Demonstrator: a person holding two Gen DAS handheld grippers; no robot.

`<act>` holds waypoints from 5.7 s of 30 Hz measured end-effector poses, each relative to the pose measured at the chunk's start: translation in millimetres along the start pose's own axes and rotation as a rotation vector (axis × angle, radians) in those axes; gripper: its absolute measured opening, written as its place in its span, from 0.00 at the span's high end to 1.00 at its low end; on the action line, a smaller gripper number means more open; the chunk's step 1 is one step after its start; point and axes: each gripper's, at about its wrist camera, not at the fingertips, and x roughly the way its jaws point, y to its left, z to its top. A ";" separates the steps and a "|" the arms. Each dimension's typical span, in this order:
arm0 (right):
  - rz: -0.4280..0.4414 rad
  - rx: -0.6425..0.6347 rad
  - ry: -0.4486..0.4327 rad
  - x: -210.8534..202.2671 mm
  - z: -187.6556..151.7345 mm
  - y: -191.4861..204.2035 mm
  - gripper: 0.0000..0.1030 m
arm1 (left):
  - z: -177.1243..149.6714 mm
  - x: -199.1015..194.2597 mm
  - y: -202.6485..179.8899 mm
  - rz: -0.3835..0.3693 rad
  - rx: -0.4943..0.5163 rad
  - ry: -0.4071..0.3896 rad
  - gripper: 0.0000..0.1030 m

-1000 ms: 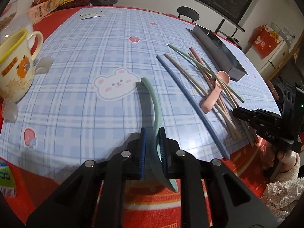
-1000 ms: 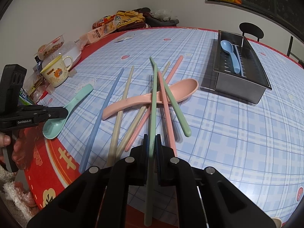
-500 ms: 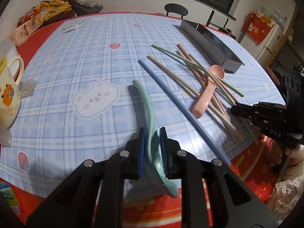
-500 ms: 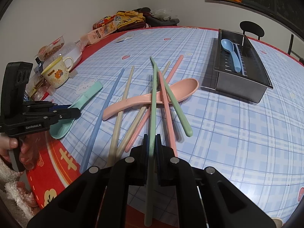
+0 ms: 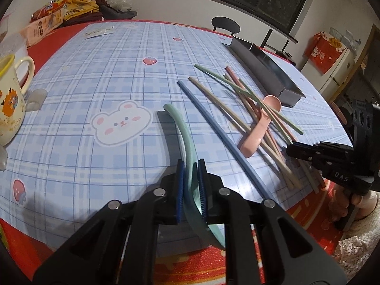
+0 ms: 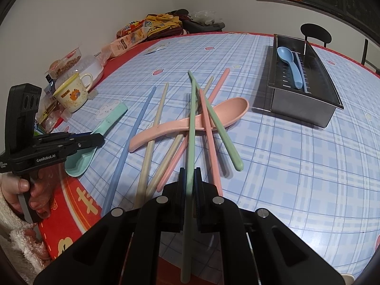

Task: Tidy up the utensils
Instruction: 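Lift the mint green spoon with the left tool while the right tool grips a green chopstick, then lower the spoon and chopstick into the caddy and open both tools, then move both tools back over the remaining utensils, then close the right tool on the beige spoon handle and lift it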

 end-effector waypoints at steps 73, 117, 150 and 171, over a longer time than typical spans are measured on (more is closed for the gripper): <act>-0.053 0.521 -0.221 14.1 120.4 -194.6 0.93 | 243.1 178.4 -155.7 -0.290 -0.021 -0.064 0.82; -0.181 0.184 -0.176 -56.7 49.0 -67.2 0.06 | 74.7 3.0 -63.2 0.073 0.167 -0.096 0.06; -0.050 0.352 0.026 -109.8 -75.1 -60.2 0.45 | 7.2 -6.8 -58.9 0.013 0.108 -0.014 0.06; -0.136 0.743 -0.102 -80.6 -67.6 -83.0 0.51 | 2.1 -13.8 -45.9 -0.012 0.082 -0.040 0.06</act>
